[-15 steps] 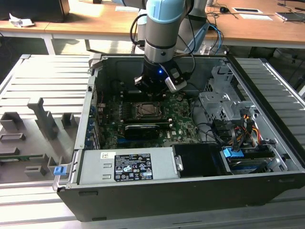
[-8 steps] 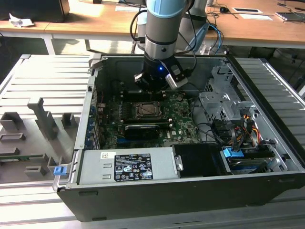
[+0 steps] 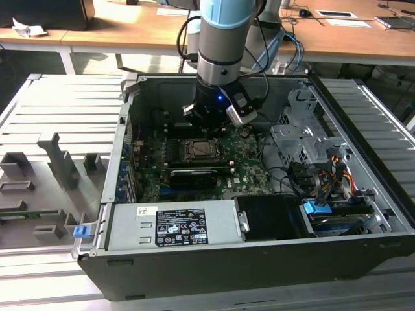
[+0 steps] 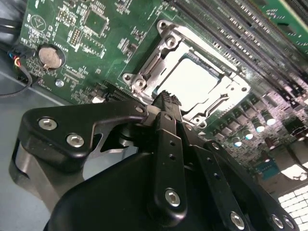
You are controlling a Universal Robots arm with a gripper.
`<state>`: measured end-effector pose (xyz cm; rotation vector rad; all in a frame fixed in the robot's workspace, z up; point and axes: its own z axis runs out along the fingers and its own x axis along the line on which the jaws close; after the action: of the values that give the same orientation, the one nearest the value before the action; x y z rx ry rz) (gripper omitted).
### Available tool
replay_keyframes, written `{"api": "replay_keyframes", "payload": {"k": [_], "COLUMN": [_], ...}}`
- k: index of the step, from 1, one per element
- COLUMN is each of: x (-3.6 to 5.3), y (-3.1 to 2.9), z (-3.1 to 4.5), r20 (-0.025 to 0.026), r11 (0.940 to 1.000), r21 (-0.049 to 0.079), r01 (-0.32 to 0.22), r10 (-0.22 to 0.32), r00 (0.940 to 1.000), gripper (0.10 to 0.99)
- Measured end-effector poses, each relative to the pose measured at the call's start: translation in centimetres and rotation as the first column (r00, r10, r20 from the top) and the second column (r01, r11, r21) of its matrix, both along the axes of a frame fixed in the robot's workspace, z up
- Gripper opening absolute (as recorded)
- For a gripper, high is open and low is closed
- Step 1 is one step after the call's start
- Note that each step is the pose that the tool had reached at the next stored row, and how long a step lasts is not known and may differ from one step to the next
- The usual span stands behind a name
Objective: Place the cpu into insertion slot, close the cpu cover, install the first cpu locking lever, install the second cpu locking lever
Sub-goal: 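Install the second cpu locking lever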
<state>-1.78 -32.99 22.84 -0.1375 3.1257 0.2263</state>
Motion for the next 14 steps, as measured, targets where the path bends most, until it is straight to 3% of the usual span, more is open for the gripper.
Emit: {"api": "replay_keyframes", "payload": {"k": [4, 7, 9, 14], "x": [0.0, 0.0, 0.0, 0.0], "y": [-0.52, -0.6, -0.61, -0.95], "z": [0.0, 0.17, 0.73, 0.81], "r20": [0.0, 0.0, 0.0, 0.0], "r11": [1.0, 1.0, 1.0, 1.0], "r21": [0.0, 0.0, 0.0, 0.0], "r01": [0.0, 0.0, 0.0, 0.0], "r10": [0.0, 0.0, 0.0, 0.0], "r00": [1.0, 1.0, 1.0, 1.0], "gripper": [0.106, 0.106, 0.106, 0.106]}}
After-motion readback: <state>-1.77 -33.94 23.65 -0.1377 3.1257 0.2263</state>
